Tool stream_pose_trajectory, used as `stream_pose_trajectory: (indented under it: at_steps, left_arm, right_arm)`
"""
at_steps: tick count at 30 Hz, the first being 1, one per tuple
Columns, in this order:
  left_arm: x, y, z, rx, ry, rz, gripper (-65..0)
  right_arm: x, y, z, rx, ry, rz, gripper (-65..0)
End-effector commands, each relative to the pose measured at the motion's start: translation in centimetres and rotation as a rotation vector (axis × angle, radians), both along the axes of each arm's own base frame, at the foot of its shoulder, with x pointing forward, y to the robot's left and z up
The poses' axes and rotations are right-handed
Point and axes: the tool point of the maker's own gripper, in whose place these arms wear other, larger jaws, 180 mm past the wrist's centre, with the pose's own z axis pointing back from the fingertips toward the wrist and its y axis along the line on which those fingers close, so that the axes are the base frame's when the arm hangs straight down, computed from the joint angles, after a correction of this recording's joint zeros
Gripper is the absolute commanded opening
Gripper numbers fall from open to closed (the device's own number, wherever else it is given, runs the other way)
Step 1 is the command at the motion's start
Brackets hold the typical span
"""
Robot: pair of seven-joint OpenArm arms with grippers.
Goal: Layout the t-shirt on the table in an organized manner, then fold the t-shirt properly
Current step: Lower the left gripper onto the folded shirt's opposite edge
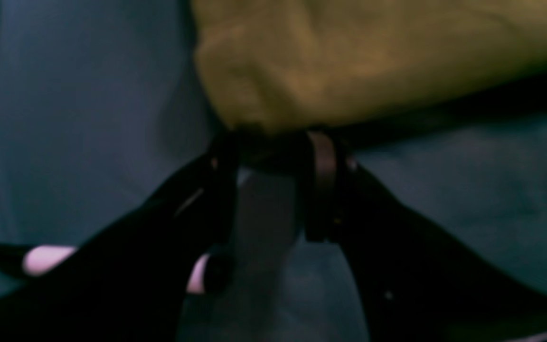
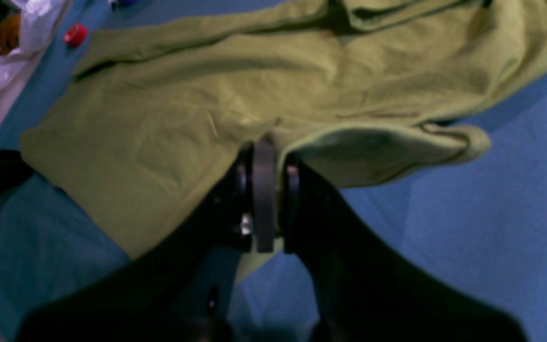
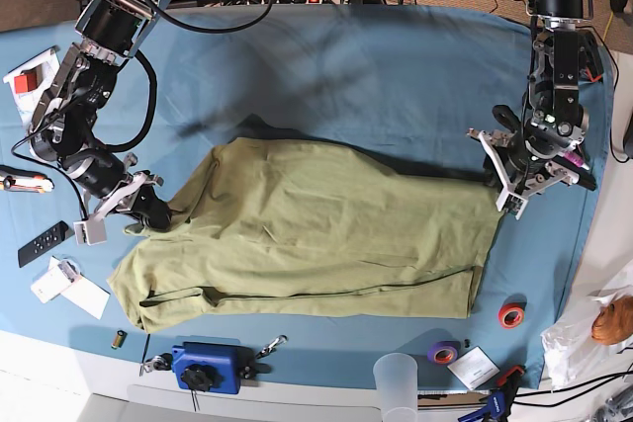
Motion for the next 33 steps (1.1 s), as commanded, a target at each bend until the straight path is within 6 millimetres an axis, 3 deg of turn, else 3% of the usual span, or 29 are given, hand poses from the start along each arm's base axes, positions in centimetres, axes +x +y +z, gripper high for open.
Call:
stream_pose_trajectory:
  at_steps: [1,12,19,24,26,29,33]
  left_arm:
    - [1.1,0.4,1.6,-0.002,-0.059,0.000,-41.8]
    - [3.2,-2.4,4.5,-0.150,-0.211,-0.046,-42.5]
    - [6.8,-7.0,8.3,-0.294,-0.314,-0.056,-44.4]
    - [8.0,-9.3,6.9,-0.231,-0.255,-0.121,-44.4]
    - [8.2,-8.8,6.0,-0.141,-0.218,-0.115,-44.4]
    - [7.9,-6.3,5.6,-0.037,-0.161,-0.045,-44.3]
    - [6.7,-4.3,7.0,0.080,-0.147,-0.124,-44.3]
  right_arm:
    - [0.9,-0.4,2.1,0.004,-0.070,-0.004,-65.0]
    - [0.9,-0.3,2.1,0.005,-0.070,-0.004,-65.0]
    - [0.9,-0.3,2.1,0.005,-0.070,-0.004,-65.0]
    - [0.9,-0.4,2.1,0.004,-0.069,-0.004,-65.0]
    - [0.9,-0.4,2.1,0.003,-0.069,-0.004,-65.0]
    - [0.9,-0.5,2.0,-0.006,-0.063,-0.007,-65.0]
    - [0.8,-0.9,1.5,-0.037,-0.046,-0.017,-65.0]
